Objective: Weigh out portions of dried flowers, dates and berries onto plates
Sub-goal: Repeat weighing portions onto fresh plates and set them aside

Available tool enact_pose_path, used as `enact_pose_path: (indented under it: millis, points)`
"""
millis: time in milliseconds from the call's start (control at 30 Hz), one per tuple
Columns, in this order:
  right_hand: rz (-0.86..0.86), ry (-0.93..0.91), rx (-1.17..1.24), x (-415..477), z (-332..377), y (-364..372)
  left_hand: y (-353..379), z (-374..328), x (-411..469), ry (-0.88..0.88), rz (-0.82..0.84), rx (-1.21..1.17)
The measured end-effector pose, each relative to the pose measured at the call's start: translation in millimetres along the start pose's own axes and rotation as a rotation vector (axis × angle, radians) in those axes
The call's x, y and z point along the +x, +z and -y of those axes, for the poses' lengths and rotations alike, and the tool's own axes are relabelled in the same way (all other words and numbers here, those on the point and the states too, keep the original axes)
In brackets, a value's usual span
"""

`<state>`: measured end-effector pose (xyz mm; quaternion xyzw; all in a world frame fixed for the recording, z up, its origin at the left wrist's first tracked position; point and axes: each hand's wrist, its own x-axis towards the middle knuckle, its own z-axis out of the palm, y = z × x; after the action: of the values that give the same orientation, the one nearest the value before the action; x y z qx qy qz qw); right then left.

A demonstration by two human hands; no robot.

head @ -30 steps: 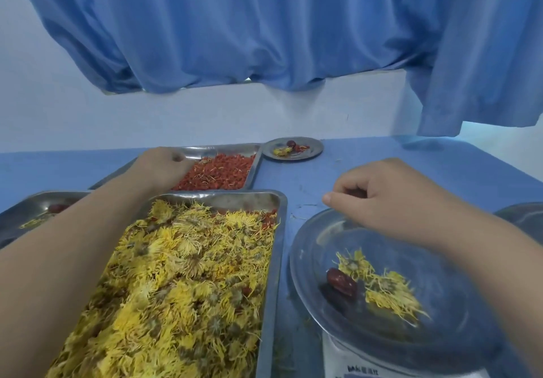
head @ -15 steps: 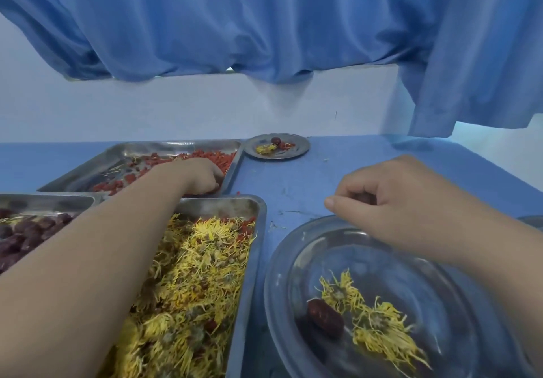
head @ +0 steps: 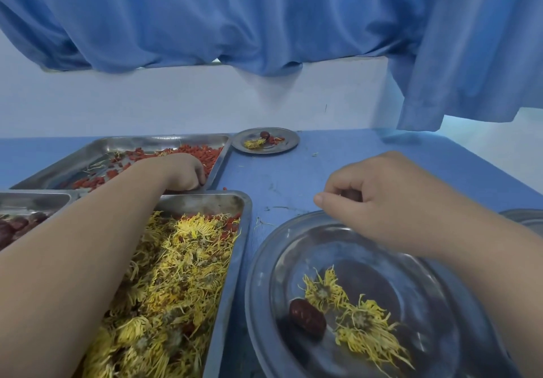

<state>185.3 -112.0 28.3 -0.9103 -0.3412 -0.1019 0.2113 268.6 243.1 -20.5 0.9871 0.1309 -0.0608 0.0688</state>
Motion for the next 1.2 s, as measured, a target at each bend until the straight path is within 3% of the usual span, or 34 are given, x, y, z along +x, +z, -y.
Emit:
enact_pose_path:
  millis: [567,733,1033,1200]
  points:
    - [0.003,-0.03,-0.048,1.1,0.3,2.4,-1.4,8.5,8.2,-0.001,0.094,-0.019]
    - [0.016,-0.028,-0.035,1.3,0.2,2.5,-1.8,12.0,10.6,0.01,0.138,-0.119]
    - [0.024,-0.013,-0.039,1.5,-1.7,2.6,3.2,6.2,13.2,0.049,0.058,0.091]
    - [0.012,-0.03,-0.032,1.3,-1.5,4.0,-1.8,12.4,13.3,0.04,0.12,-0.016]
